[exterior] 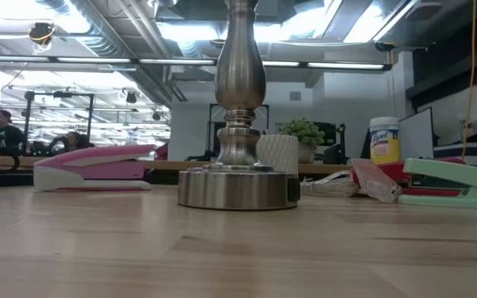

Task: Screw lightbulb
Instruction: Insert the lightbulb into the lamp socket

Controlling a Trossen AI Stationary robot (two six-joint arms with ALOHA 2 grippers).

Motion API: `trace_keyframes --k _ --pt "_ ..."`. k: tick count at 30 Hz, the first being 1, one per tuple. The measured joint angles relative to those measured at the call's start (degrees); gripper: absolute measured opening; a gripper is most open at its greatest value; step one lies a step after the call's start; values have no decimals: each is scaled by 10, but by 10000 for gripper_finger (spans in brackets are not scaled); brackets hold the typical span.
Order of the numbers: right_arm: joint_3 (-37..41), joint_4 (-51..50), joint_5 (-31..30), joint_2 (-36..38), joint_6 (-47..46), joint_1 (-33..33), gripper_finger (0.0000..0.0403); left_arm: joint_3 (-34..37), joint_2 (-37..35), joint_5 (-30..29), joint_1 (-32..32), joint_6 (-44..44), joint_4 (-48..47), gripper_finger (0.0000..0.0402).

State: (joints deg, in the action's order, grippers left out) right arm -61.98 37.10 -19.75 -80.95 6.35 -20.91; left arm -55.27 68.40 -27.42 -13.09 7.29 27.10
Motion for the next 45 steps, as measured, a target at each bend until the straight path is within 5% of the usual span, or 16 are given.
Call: trace_keyframes --k 45 --pt "0 -30 -97 1 0 -2 10 0 0 -3 -34 6 1 45"
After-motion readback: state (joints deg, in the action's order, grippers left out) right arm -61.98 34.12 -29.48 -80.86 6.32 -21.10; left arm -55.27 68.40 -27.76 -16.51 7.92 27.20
